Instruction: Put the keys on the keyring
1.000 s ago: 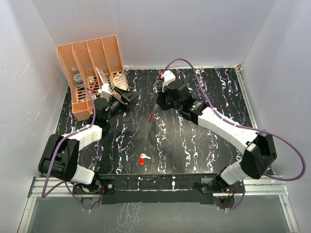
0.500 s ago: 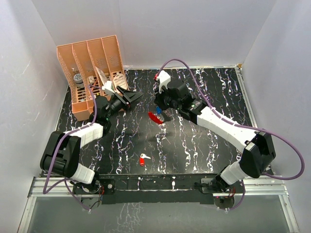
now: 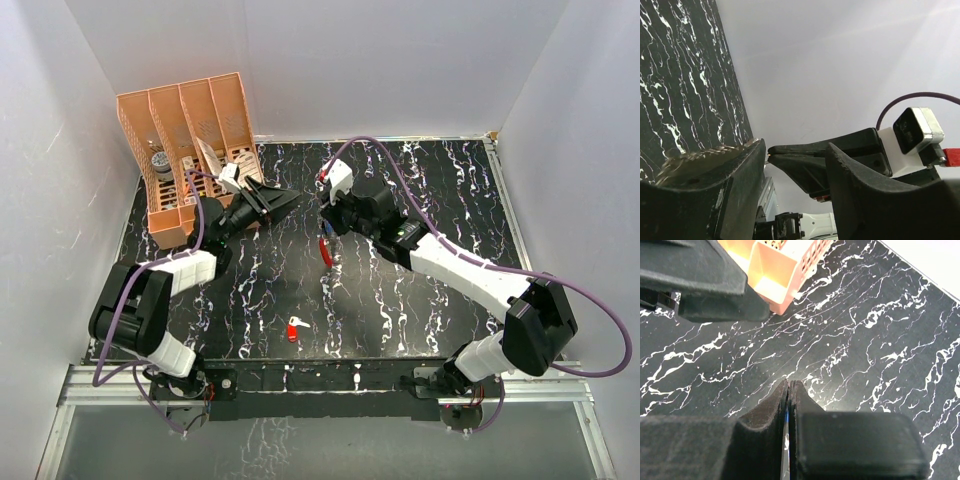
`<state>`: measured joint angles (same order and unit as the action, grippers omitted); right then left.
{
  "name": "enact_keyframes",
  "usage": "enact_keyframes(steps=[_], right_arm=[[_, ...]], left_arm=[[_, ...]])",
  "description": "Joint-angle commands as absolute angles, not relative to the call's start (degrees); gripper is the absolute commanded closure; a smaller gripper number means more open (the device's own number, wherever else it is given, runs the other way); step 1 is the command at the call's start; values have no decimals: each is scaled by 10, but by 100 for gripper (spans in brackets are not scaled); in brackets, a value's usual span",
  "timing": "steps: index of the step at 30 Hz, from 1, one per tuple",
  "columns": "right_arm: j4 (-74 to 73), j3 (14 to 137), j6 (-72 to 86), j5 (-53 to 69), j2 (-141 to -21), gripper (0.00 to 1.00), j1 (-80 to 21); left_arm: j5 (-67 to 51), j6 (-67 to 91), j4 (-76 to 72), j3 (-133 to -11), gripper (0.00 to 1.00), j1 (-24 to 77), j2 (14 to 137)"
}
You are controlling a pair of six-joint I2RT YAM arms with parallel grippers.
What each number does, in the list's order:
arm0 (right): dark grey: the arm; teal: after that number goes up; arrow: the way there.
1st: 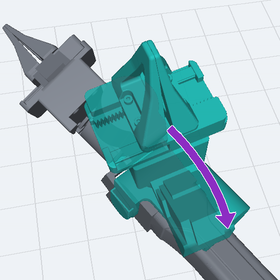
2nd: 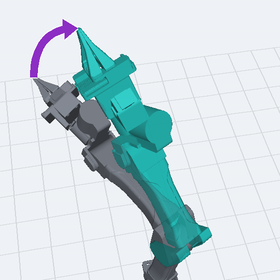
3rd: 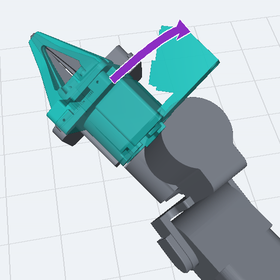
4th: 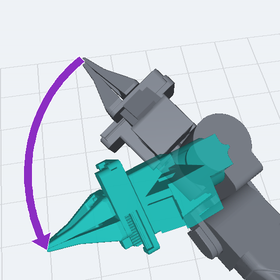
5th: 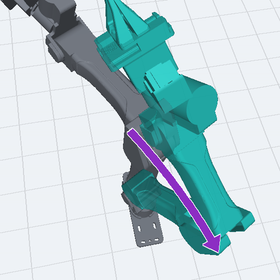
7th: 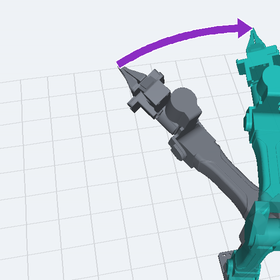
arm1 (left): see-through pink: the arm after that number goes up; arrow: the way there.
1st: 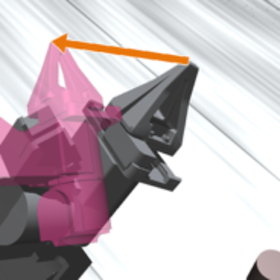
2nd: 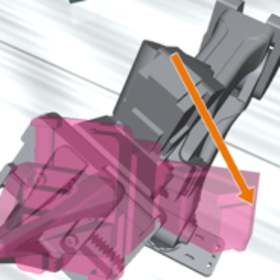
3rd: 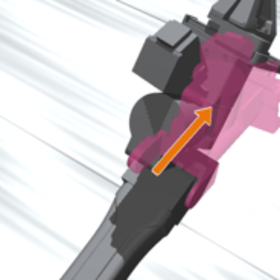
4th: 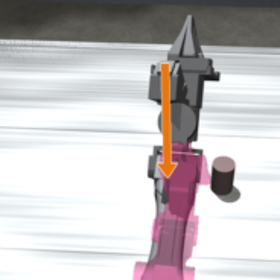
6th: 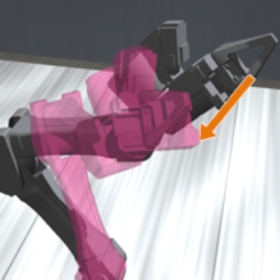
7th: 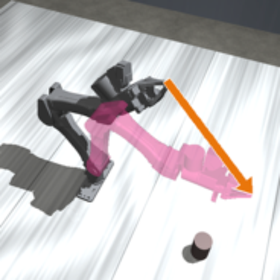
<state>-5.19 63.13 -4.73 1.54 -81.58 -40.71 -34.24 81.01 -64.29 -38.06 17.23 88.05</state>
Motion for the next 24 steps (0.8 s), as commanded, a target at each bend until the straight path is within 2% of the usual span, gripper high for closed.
enact_keyframes(steps=[1, 4, 8, 18, 24], right_arm=[[18, 647, -69, 30, -798, 100, -405], [14, 655, -70, 40, -803, 100, -405], [-10, 679, -57, 66, -812, 100, -397], [-60, 722, -25, 124, -828, 100, -374], [-72, 728, -18, 148, -831, 100, -372]], left_arm=[[-363, 769, -656, -394, 51, 191, 863], [-363, 717, -636, -392, 51, 202, 847], [-340, 609, -598, -377, 58, 214, 816], [-239, 343, -484, -364, 60, 254, 760], [-149, 247, -539, -326, 59, 288, 735]])
